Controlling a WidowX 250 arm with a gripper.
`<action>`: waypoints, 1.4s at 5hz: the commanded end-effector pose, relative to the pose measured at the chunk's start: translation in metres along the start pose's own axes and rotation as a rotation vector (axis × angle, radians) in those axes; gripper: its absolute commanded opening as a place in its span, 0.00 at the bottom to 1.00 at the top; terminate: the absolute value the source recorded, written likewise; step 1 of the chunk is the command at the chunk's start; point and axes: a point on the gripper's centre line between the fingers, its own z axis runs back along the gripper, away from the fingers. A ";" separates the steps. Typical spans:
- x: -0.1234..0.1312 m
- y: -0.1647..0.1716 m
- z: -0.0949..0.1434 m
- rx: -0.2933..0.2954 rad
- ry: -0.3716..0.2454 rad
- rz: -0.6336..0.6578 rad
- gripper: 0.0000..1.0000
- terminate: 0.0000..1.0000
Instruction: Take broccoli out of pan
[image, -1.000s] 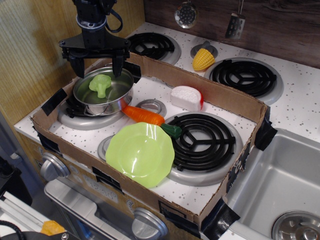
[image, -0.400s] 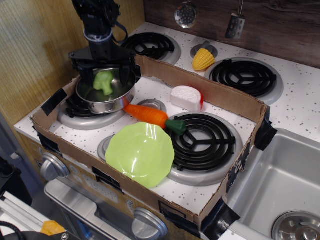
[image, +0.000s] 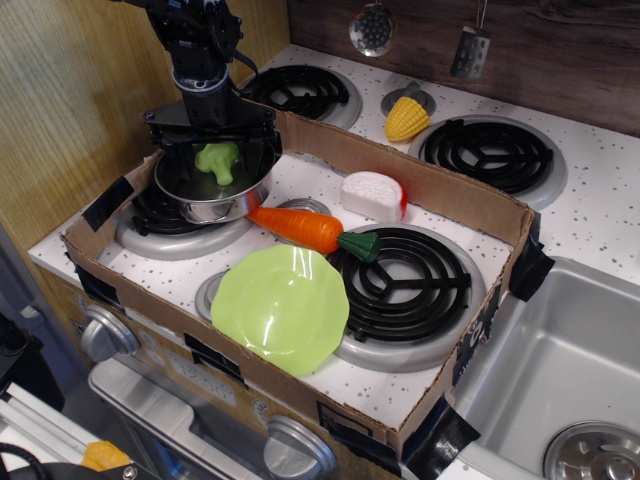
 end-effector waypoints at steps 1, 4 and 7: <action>0.003 0.014 0.015 0.021 -0.018 0.004 0.00 0.00; 0.025 0.012 0.065 0.103 -0.020 -0.058 0.00 0.00; 0.018 -0.056 0.151 0.184 0.074 -0.010 0.00 0.00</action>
